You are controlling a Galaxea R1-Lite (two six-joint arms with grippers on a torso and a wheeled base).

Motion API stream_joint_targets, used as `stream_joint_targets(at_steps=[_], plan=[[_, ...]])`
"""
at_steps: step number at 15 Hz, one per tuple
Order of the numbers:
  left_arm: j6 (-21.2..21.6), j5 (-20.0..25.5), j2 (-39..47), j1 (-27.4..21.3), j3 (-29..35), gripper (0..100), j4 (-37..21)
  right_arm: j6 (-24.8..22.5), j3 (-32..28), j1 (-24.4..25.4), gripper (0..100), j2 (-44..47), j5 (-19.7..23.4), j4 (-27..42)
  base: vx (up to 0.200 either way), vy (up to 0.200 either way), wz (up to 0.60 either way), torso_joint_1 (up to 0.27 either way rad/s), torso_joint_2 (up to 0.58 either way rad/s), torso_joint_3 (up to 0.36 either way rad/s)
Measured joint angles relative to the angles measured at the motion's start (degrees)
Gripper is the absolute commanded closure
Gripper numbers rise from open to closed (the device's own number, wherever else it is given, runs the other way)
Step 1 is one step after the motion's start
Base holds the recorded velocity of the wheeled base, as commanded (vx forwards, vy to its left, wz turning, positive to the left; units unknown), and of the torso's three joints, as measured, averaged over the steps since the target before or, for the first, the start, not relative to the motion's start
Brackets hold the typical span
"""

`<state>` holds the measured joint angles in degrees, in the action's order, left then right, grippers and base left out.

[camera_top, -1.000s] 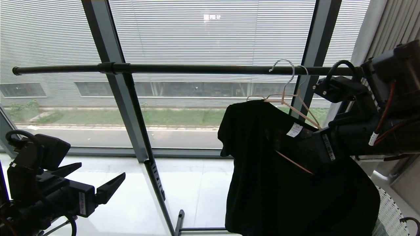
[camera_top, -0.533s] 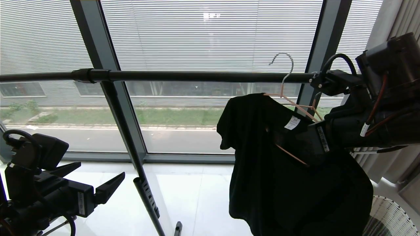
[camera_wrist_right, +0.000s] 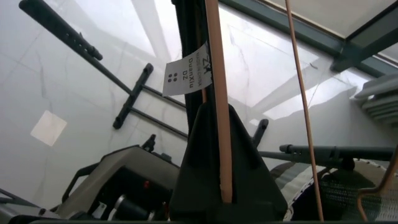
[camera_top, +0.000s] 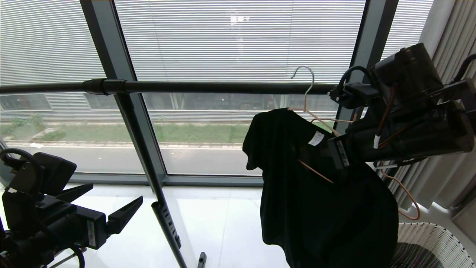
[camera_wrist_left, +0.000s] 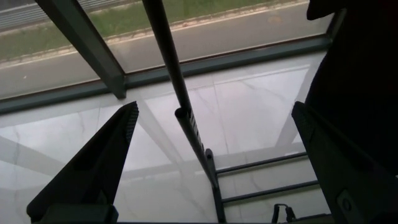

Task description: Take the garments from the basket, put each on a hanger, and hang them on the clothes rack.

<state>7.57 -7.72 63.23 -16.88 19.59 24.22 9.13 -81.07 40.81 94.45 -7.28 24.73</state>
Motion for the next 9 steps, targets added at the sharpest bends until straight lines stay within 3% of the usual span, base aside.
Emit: stream_joint_targets(at_steps=[9], plan=[[0.0, 0.0, -0.4, -0.8, -0.4, 0, 0.0, 1.6, -0.8, -0.2, 100, 5.1, -0.1, -2.0, 0.0, 0.0, 0.0, 0.0, 0.0, 0.0]])
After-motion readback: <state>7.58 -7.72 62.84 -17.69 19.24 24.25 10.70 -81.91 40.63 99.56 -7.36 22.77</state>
